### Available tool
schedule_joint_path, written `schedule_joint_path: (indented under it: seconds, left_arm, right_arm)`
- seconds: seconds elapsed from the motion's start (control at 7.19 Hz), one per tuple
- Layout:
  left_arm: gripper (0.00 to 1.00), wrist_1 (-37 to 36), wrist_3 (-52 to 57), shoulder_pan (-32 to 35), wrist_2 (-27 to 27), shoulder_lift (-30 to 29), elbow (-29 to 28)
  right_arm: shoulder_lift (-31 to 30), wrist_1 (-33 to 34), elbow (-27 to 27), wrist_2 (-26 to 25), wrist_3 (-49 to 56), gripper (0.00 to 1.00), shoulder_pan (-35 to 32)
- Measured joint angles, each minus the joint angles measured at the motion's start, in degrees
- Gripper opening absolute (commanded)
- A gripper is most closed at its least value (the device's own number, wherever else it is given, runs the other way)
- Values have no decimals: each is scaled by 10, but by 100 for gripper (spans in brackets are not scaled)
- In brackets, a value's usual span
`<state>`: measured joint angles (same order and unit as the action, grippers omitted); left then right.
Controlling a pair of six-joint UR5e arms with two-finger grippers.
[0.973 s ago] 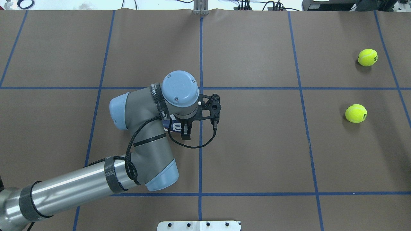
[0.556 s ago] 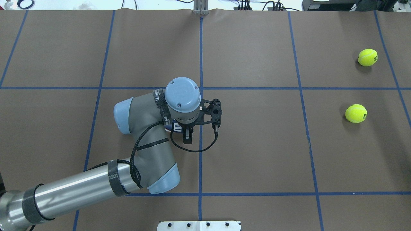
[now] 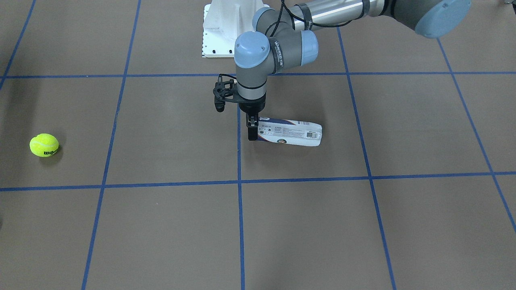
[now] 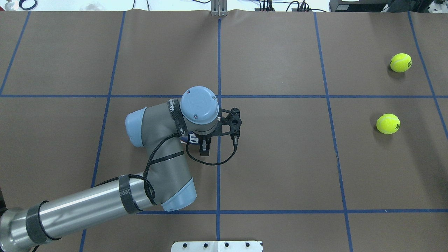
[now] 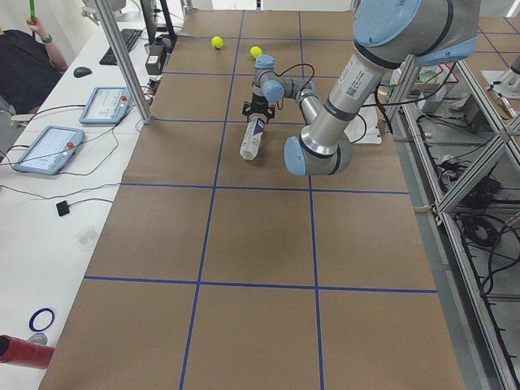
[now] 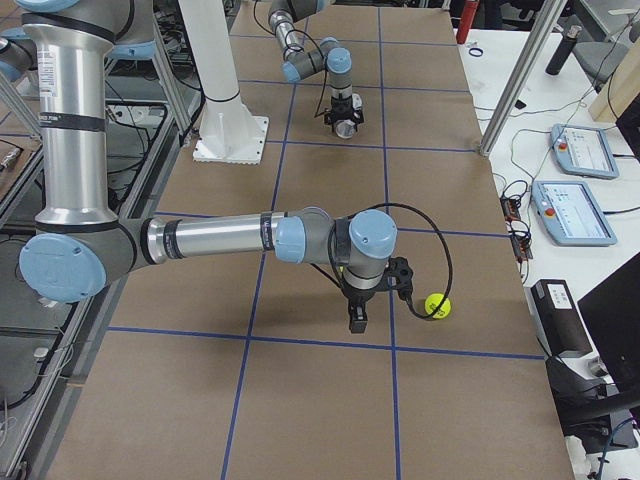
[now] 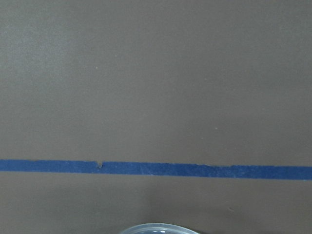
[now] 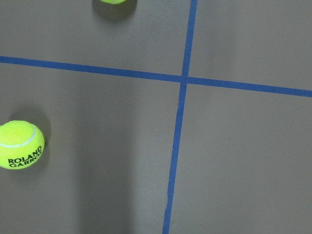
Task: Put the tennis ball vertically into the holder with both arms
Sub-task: 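Lower the left gripper and close it on the can's open end, then lift and rotate the can upright with the left gripper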
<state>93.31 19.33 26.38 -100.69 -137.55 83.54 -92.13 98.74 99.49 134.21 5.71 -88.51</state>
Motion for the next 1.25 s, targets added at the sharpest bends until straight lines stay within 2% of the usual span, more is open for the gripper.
schedule_joint_path:
  seconds: [0.28,0.56,0.7,0.83,0.97,1.25]
  left_arm:
    - [23,0,0,0,11,-1,1]
    - [17,5,-25,0,33,-3,16]
    - [18,31,-60,2,36,-2,35]
    - [18,94,-120,3,37,3,50]
    - [18,188,-200,3,42,10,53]
    - [18,433,-354,2,96,23,22]
  right_arm:
    - [0,0,0,0,0,100,0]
    - [0,0,1,0,0,100,0]
    - [0,0,2,0,0,100,0]
    - [1,0,4,0,0,100,0]
    - [1,0,5,0,0,100,0]
    - [4,0,10,1,-1,100,0]
